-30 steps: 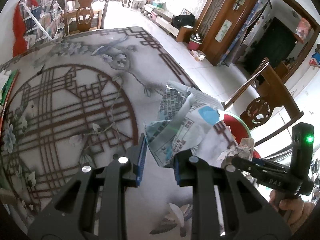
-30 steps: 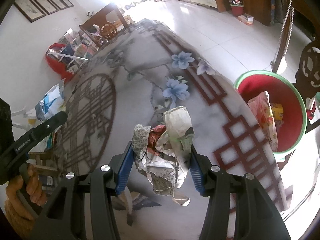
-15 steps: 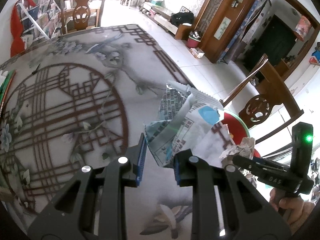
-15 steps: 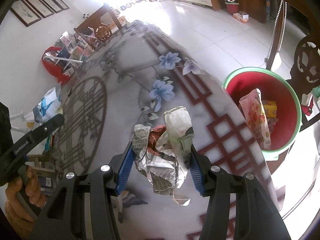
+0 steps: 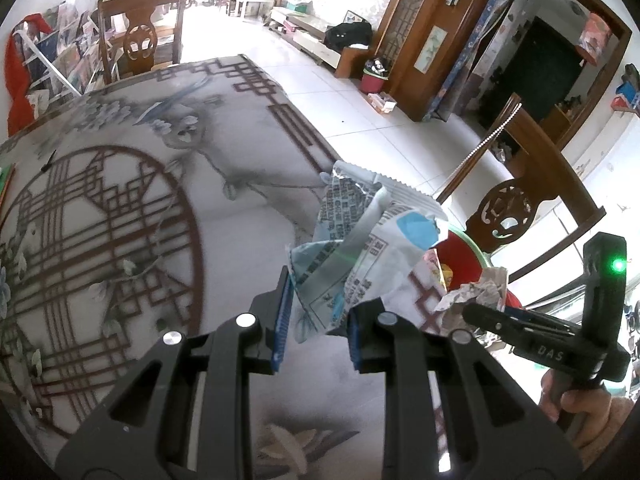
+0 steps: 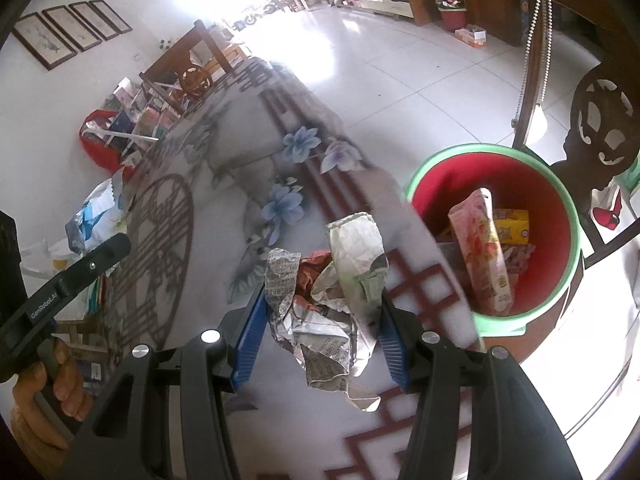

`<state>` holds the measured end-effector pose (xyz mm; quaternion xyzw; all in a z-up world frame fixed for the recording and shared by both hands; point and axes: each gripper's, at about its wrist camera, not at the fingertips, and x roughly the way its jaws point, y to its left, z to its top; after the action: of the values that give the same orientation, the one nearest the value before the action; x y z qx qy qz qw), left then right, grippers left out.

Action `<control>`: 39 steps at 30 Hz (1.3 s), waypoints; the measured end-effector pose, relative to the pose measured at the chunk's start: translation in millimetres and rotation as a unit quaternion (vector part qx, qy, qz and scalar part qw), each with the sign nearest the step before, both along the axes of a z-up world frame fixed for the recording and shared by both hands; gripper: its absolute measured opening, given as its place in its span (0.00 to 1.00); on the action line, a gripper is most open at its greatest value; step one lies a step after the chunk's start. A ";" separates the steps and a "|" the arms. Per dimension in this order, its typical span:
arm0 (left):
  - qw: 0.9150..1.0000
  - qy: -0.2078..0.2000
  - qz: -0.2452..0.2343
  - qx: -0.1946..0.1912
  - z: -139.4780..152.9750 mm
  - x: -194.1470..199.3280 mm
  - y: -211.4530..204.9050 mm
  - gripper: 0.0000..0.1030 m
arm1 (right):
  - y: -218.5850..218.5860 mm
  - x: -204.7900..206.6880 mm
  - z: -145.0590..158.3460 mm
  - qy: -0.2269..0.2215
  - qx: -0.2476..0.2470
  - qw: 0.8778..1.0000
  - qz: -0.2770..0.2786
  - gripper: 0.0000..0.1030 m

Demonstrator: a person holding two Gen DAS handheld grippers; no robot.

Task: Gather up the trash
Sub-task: 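Lift the wrapper and newspaper and carry both toward the red bucket, then open both tools over the red bucket to drop wrapper and newspaper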

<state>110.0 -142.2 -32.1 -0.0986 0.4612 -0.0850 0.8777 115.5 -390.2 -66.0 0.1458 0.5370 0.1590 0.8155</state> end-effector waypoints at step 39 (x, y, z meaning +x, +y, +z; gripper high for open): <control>0.994 0.016 -0.106 -0.002 -6.7 74.8 -179.2 0.22 | -156.8 58.0 -17.5 0.012 0.011 0.997 -0.081 0.49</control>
<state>184.8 -321.4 -38.8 -0.0523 0.4828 -0.1772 0.8560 173.5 -546.9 -83.5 0.1995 0.5318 0.0966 0.8174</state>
